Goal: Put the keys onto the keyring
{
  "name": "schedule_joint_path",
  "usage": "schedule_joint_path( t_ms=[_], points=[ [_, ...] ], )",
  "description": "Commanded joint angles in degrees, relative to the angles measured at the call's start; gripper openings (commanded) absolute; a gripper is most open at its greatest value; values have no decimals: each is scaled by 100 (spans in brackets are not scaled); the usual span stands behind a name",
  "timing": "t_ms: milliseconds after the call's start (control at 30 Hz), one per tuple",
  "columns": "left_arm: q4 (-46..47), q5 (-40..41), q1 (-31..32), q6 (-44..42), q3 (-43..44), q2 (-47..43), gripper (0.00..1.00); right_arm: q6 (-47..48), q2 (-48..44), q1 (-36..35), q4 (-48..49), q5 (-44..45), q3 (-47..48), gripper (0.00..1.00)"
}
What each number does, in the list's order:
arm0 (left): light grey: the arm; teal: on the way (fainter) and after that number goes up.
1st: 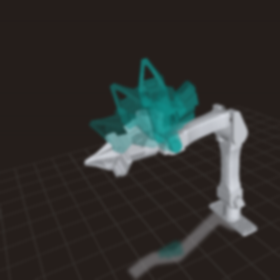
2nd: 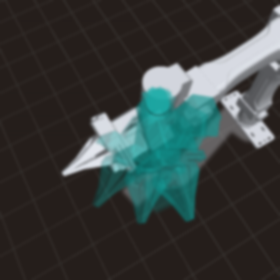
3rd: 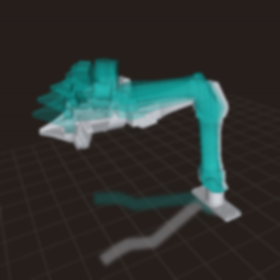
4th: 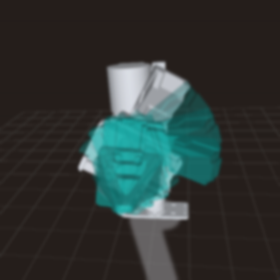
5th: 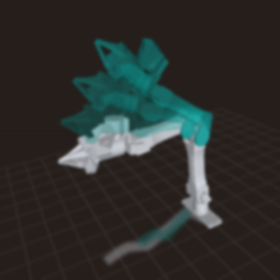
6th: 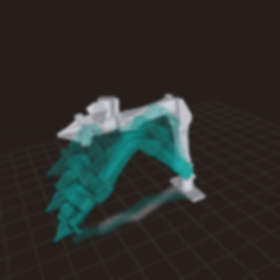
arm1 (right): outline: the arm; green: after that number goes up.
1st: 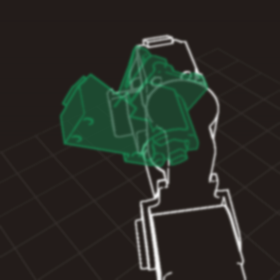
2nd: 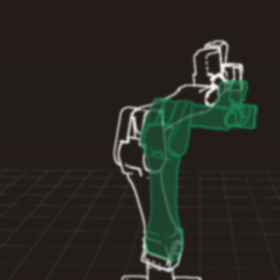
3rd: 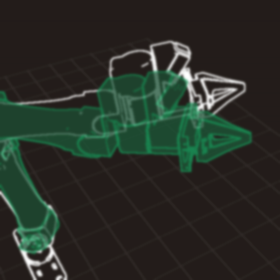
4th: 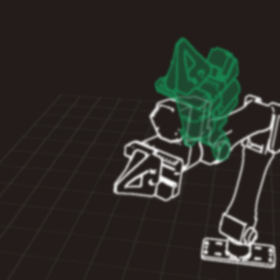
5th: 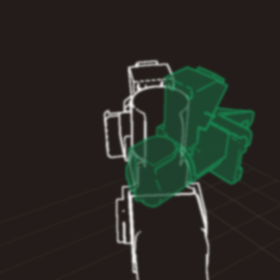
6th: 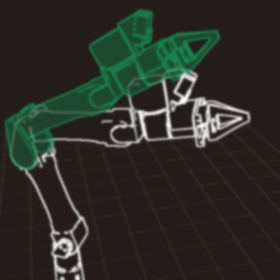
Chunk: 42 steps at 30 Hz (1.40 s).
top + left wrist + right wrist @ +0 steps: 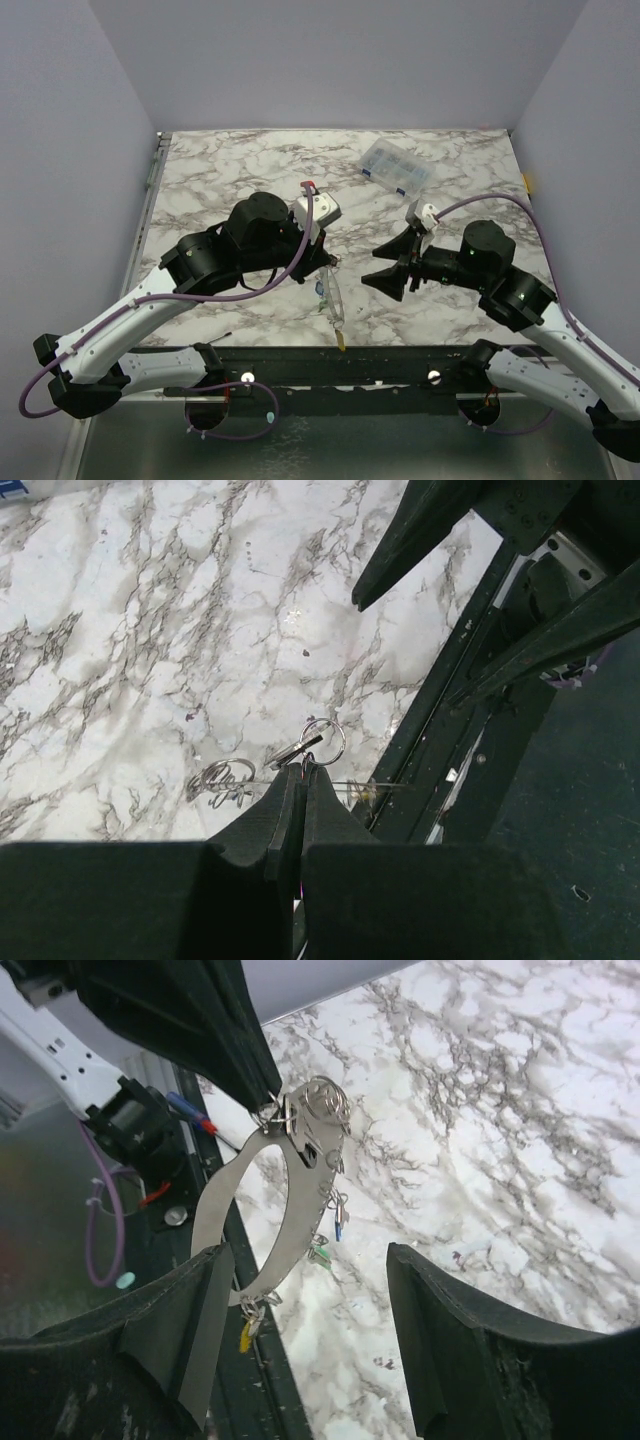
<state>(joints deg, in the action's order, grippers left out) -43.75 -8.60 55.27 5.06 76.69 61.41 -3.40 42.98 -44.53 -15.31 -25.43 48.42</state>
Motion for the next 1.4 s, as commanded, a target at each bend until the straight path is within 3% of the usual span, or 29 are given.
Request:
schedule_joint_path(
  t_ms=[0,233,500,1367],
  points=[
    [226,-339,37,-313,-34,-85,0,1097,-311,-29,914,-606,-595,72],
    [217,-808,37,-987,-189,-178,0,2024,-597,-27,1359,-851,-981,73],
    [217,-1275,41,-1912,-245,-205,0,2800,-225,-35,1110,-1131,-750,71],
    [330,-1512,39,-2114,-66,317,0,2452,268,-266,1367,-1925,-479,61]
  ],
)
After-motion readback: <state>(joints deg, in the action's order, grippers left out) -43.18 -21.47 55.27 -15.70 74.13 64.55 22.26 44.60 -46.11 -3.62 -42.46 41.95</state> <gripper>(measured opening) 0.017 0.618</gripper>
